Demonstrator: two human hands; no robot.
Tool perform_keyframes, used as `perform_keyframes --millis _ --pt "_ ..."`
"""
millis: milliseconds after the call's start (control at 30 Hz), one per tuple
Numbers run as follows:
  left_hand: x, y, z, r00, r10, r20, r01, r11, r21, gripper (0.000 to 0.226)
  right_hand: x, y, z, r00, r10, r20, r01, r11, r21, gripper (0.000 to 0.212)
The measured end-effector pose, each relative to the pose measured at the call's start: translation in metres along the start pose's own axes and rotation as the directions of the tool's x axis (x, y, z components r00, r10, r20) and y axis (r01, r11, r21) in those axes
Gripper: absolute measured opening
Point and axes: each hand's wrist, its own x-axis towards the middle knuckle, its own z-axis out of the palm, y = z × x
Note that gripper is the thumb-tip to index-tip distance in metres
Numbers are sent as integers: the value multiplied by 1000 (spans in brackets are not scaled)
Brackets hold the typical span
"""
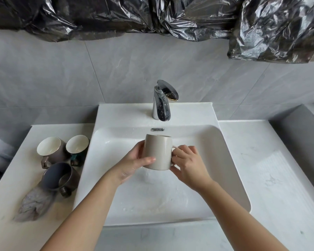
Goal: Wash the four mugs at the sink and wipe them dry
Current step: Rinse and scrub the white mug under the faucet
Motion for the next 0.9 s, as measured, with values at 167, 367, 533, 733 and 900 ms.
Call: perform_keyframes --millis 167,367,533,733,900 --pt "-10 2 0 994 105 34 -105 994 5 86 -4 -10 -2 995 -45 -85 36 994 -108 19" --pt "-20 7 -7 987 148 64 -146 989 -30 83 1 -23 -10 994 -69 -87 60 993 -106 19" --pt "-35 17 -12 995 -47 -83 45 999 -24 48 14 -61 -24 958 234 165 -283 865 415 44" --pt "-102 19 -61 618 374 -692 -261 927 269 8 19 -90 -14 746 444 496 -654 345 673 59" --pt "-144 -34 -129 230 395 -889 217 870 442 6 26 -115 -3 722 408 558 -683 298 666 60"
